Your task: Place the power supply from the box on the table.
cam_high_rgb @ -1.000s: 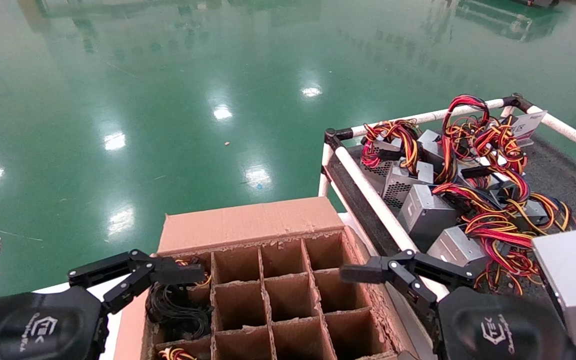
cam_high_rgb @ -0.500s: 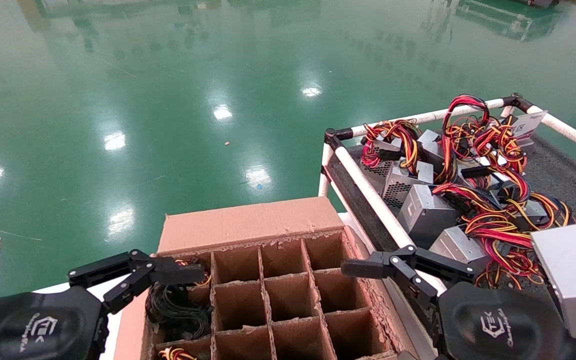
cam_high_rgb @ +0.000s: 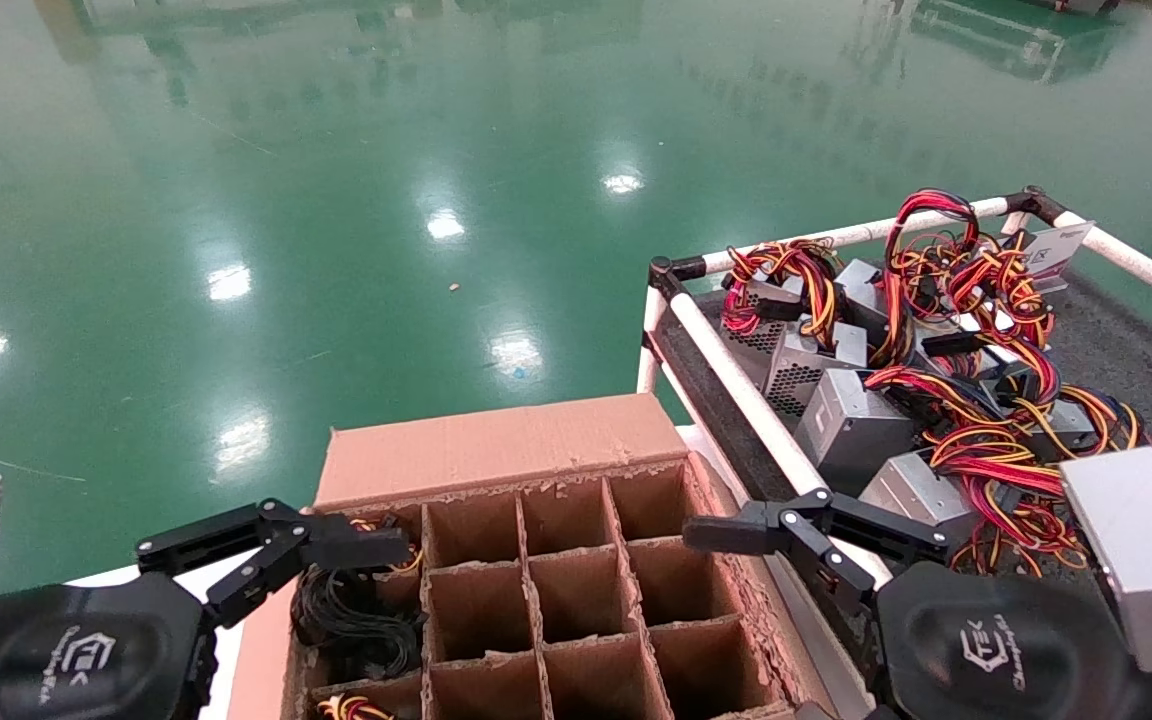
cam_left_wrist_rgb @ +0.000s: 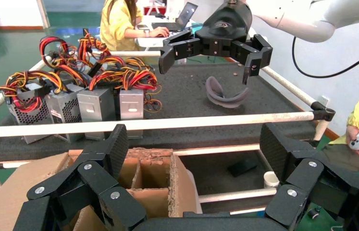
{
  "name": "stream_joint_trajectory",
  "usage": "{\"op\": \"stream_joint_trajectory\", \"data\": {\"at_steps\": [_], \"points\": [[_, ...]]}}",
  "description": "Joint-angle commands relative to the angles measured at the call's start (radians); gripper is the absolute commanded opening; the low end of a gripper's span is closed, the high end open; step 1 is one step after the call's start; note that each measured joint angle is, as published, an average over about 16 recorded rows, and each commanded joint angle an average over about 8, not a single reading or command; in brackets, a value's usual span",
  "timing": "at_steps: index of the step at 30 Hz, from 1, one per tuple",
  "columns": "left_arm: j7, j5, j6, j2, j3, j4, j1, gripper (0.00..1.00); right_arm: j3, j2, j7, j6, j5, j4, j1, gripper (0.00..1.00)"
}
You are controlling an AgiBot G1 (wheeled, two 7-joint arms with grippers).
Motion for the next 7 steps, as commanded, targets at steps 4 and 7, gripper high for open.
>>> {"op": "stream_joint_trajectory", "data": {"at_steps": [4,7], "points": [[0.0,0.0,0.0,0.0,0.0,0.0,0.0,1.0,0.0,0.0,0.0,0.0,0.0,0.0,0.0,1.0],[0.0,0.0,0.0,0.0,0.0,0.0,0.0,1.0,0.0,0.0,0.0,0.0,0.0,-0.001,0.0,1.0]]}}
